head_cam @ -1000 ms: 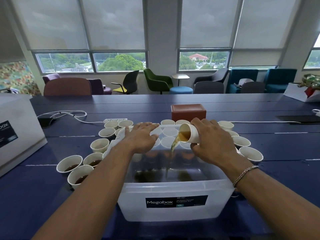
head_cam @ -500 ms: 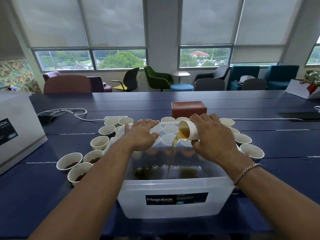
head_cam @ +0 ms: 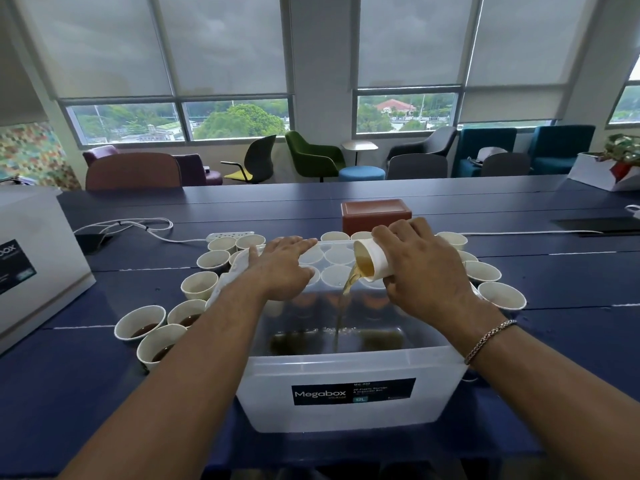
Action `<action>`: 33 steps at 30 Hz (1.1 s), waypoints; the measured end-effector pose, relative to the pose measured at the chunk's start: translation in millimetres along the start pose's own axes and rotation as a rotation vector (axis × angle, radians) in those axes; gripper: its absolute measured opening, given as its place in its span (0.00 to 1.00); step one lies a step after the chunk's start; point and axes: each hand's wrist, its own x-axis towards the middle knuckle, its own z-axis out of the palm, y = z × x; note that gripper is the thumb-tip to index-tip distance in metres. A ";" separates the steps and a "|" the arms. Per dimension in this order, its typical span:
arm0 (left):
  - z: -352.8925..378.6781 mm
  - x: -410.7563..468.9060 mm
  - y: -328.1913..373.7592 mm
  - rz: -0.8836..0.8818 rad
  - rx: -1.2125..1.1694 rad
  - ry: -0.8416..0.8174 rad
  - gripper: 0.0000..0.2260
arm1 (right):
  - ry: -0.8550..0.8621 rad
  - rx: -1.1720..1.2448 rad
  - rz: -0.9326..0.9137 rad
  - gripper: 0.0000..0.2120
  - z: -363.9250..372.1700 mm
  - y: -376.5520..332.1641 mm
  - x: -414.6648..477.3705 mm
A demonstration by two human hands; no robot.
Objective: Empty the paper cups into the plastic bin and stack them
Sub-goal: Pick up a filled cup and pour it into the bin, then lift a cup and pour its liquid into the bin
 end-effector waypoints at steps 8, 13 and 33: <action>1.4 2.7 -0.9 -0.007 0.002 -0.004 0.27 | 0.057 -0.041 -0.049 0.37 1.3 0.4 2.1; 1.3 3.2 -1.6 0.000 0.004 -0.008 0.26 | 0.160 -0.019 -0.086 0.40 2.6 0.7 5.6; -22.0 -3.8 151.3 0.217 -0.702 0.194 0.17 | 0.145 0.442 0.387 0.29 -35.0 62.1 -15.0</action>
